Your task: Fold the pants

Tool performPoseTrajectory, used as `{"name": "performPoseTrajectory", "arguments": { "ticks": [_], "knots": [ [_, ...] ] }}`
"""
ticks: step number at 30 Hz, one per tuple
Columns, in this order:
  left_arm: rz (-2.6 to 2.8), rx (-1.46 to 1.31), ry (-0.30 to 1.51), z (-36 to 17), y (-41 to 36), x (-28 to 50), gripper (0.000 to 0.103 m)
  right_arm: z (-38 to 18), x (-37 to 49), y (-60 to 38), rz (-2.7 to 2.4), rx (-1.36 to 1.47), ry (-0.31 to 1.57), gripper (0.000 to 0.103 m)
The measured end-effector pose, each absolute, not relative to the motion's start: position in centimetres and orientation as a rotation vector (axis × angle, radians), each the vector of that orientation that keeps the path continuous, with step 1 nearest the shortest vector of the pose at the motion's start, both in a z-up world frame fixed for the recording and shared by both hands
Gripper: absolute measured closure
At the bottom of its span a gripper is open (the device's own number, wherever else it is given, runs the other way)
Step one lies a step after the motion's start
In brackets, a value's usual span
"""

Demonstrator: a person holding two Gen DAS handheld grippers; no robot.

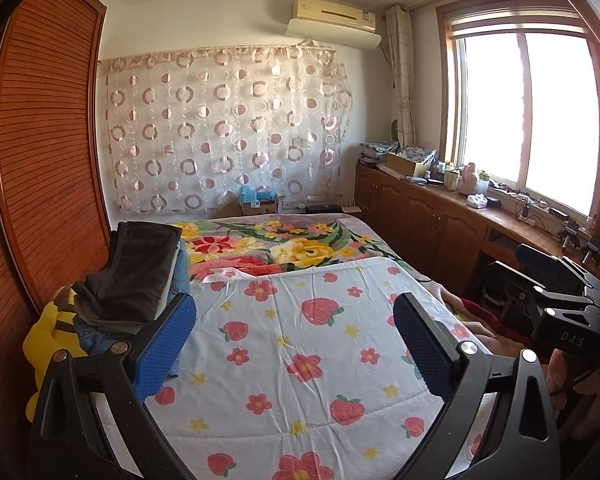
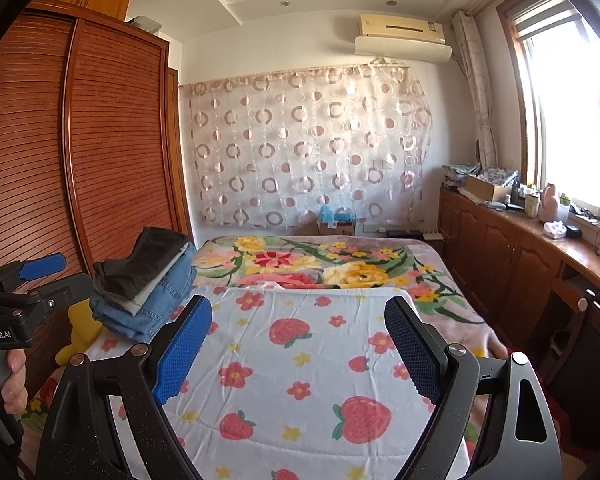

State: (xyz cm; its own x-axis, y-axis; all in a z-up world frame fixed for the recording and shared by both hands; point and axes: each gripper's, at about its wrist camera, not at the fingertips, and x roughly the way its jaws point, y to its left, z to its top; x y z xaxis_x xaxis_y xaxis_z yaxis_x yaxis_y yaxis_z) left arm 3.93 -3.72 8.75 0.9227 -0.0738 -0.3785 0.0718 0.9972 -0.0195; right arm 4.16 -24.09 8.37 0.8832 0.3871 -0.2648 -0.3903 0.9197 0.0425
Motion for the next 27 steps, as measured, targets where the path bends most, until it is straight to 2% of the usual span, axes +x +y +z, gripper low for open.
{"name": "performPoseTrajectory", "arguments": {
  "ticks": [27],
  "knots": [
    [-0.029,-0.020,0.381,8.3,-1.9,3.3,0.004,8.0,4.6,-23.8,0.401,-0.019,0.265,0.014]
  ]
}}
